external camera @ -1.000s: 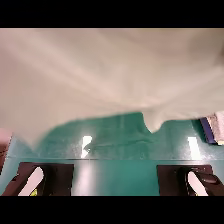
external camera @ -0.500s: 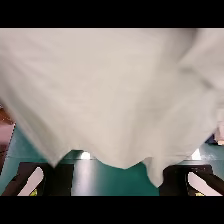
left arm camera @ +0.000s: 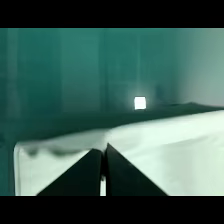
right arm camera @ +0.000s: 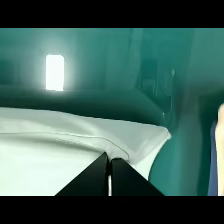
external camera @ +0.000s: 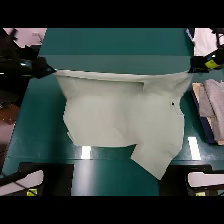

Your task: Fold the shirts.

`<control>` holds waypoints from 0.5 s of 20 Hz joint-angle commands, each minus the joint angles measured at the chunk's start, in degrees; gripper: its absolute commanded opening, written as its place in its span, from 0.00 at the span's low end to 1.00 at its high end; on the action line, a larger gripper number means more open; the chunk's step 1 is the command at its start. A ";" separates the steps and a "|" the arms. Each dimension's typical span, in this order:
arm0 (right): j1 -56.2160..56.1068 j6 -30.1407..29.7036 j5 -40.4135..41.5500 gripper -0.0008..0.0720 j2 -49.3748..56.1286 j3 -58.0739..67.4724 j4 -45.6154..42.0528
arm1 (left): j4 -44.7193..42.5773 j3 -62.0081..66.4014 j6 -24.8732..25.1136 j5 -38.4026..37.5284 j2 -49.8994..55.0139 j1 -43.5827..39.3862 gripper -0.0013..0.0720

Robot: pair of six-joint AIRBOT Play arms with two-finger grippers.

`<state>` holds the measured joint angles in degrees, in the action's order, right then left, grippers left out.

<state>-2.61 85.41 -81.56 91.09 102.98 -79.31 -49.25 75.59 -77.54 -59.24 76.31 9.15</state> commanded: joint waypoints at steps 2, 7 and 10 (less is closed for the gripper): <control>-0.13 0.07 12.96 0.03 7.06 3.85 0.13 | 8.46 7.93 6.49 8.04 13.94 -1.73 0.05; -0.13 0.02 17.27 0.03 7.76 5.46 -0.42 | 8.48 11.43 10.38 8.57 15.82 -1.79 0.05; -0.13 0.00 12.50 0.03 7.48 3.93 -0.39 | 3.37 9.64 11.56 2.19 15.93 -1.79 0.05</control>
<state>-2.79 85.43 -66.98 98.37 107.70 -79.44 -42.63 85.71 -68.16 -52.90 91.42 7.44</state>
